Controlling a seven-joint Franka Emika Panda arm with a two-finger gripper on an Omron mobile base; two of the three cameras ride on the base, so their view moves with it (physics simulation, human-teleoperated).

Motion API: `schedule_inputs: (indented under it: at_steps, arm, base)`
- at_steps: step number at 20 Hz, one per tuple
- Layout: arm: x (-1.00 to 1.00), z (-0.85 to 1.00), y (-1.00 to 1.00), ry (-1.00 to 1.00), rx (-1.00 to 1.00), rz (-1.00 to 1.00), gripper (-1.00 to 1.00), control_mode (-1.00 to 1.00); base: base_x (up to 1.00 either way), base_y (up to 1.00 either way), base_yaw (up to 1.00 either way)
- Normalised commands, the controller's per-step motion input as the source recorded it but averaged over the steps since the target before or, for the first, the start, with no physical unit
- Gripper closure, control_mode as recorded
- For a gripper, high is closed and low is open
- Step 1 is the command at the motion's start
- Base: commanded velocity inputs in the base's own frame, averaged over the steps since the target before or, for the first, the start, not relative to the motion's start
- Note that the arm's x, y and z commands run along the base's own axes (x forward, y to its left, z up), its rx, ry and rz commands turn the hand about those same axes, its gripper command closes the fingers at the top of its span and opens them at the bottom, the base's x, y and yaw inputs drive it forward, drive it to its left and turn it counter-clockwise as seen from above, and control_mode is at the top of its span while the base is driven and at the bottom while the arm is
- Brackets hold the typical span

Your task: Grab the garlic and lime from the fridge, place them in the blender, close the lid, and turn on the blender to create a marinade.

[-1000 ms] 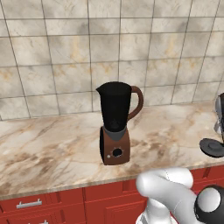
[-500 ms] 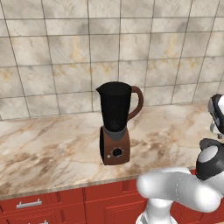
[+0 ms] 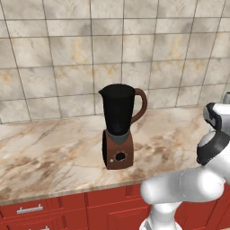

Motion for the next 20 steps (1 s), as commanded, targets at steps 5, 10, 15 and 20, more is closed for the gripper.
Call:
schedule_inputs:
  at_steps: [5,10,15,20]
  arm:
    - [0.12,-0.58,-0.01,0.09,0.00,-0.04,-1.00,-1.00]
    - [0.48,-0.42,-0.10,0.01,0.03,-0.05,-1.00,-1.00]
    - [0.12,-0.17,-0.43,0.00,0.16,0.00,-1.00,-1.00]
    - [0.01,-0.08,-0.02,0.00,0.05,0.00,-1.00,-1.00]
  base:
    - [0.00,0.00,0.00]
    - [0.00,0.00,0.00]
    - [0.00,0.00,0.00]
    - [0.00,0.00,0.00]
